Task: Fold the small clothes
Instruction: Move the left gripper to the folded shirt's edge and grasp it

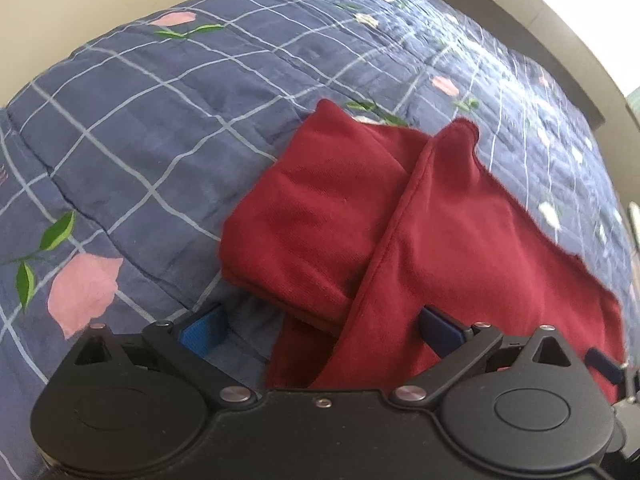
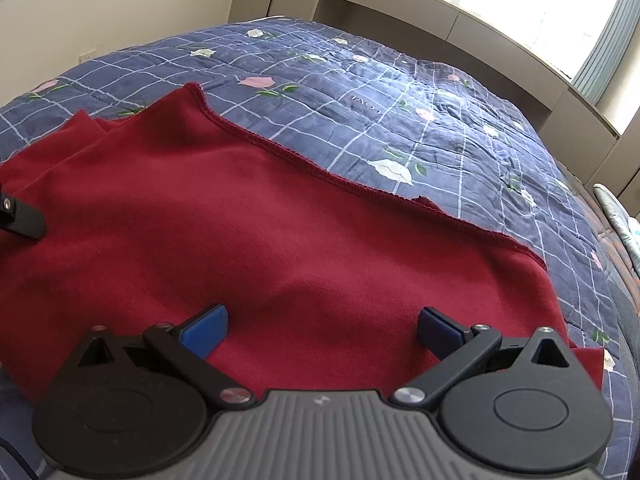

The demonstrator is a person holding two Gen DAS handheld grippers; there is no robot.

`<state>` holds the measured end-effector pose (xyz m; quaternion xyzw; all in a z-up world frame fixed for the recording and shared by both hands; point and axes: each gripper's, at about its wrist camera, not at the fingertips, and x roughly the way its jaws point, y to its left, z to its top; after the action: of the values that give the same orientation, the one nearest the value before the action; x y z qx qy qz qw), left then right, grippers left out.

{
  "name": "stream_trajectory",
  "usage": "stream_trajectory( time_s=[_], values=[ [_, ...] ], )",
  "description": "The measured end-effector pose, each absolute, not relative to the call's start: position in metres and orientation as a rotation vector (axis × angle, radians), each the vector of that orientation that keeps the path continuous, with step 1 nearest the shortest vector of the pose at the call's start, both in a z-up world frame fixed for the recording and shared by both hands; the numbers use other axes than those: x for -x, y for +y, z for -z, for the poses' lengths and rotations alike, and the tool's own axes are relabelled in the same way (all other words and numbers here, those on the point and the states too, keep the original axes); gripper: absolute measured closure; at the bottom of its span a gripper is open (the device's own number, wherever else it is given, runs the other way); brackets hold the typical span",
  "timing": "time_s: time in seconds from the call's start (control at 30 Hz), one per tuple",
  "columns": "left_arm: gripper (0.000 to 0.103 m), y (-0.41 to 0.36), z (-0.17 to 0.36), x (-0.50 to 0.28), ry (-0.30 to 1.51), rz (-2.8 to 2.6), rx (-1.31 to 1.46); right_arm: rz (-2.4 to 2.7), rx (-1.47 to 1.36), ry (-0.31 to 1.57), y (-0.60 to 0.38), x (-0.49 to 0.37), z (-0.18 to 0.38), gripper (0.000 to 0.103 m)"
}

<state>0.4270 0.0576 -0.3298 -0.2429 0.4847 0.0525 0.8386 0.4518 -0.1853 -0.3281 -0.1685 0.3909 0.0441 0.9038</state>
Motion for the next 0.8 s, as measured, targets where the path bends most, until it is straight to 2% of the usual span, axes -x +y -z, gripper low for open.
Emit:
stream_trajectory(
  time_s=[0.17,0.3,0.5,0.57,0.8],
  values=[
    [0.016,0.063,0.328,-0.424,1.012,-0.137,0.571,-0.101,0.345,0.810,-0.187,-0.453,0.328,0.000],
    [0.019,0.053,0.325,-0.426,1.024,-0.131,0.517,-0.109,0.326,0.817,-0.190,-0.454,0.328,0.000],
    [0.029,0.039,0.322,-0.432,1.046,-0.118,0.472,-0.127,0.310,0.828,-0.193,-0.456,0.328,0.000],
    [0.039,0.039,0.321,-0.432,1.042,-0.121,0.474,-0.134,0.308,0.830,-0.194,-0.457,0.328,0.000],
    [0.061,0.036,0.315,-0.431,1.040,-0.136,0.481,-0.130,0.313,0.828,-0.192,-0.456,0.328,0.000]
  ],
)
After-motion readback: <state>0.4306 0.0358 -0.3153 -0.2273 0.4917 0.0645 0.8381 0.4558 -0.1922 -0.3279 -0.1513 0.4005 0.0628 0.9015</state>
